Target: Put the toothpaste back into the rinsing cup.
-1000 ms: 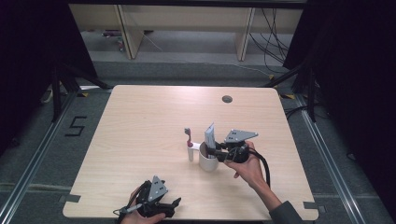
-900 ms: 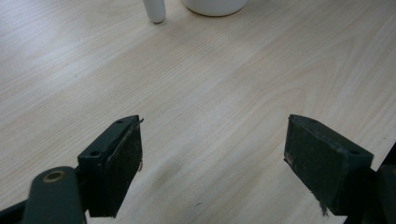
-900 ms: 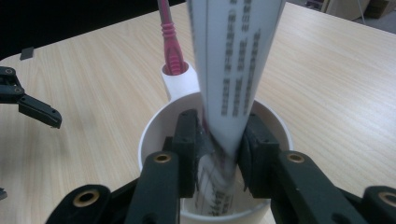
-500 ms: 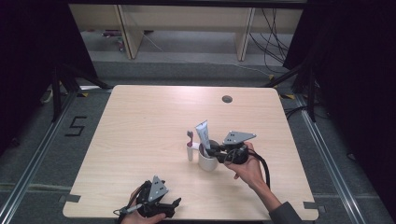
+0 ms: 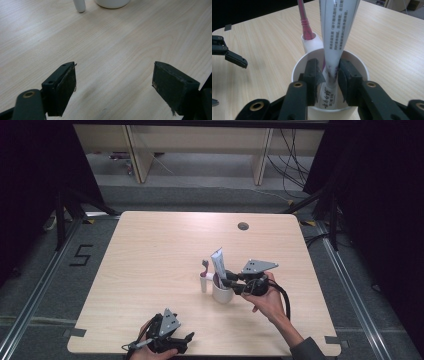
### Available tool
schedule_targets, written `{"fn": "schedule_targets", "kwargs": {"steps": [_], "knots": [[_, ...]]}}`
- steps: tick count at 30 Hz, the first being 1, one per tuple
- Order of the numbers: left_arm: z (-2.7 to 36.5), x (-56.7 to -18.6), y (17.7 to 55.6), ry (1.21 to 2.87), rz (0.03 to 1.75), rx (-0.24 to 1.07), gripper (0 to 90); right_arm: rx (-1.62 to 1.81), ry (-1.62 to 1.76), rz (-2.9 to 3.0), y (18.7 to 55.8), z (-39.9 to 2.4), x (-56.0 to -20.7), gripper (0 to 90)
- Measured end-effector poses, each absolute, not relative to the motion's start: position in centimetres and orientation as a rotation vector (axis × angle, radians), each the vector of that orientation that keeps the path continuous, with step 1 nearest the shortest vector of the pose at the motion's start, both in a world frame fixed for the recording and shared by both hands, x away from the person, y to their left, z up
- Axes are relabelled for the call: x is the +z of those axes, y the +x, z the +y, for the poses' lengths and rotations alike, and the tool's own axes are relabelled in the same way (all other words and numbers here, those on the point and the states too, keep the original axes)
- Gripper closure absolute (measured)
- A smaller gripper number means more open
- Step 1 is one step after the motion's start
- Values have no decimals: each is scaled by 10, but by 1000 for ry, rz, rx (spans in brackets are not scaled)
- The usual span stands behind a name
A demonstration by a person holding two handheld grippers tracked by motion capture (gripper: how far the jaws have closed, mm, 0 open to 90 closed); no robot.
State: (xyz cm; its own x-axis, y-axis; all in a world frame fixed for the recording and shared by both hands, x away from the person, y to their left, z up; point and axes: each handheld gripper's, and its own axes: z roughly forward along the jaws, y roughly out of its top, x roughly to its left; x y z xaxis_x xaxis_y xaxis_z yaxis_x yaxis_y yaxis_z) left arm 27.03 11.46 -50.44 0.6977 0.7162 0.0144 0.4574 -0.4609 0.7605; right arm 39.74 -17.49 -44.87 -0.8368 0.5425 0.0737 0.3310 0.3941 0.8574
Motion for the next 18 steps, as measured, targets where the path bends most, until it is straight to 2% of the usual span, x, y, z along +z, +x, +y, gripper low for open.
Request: {"fn": "schedule_targets", "kwargs": {"steps": [6,18], "knots": [[115,-504,271,2149,880,433,190,1412,783,2404,396,-177,-447,657],[115,-504,270,2139,885,436,190,1397,783,2437,393,-179,-447,650]]}}
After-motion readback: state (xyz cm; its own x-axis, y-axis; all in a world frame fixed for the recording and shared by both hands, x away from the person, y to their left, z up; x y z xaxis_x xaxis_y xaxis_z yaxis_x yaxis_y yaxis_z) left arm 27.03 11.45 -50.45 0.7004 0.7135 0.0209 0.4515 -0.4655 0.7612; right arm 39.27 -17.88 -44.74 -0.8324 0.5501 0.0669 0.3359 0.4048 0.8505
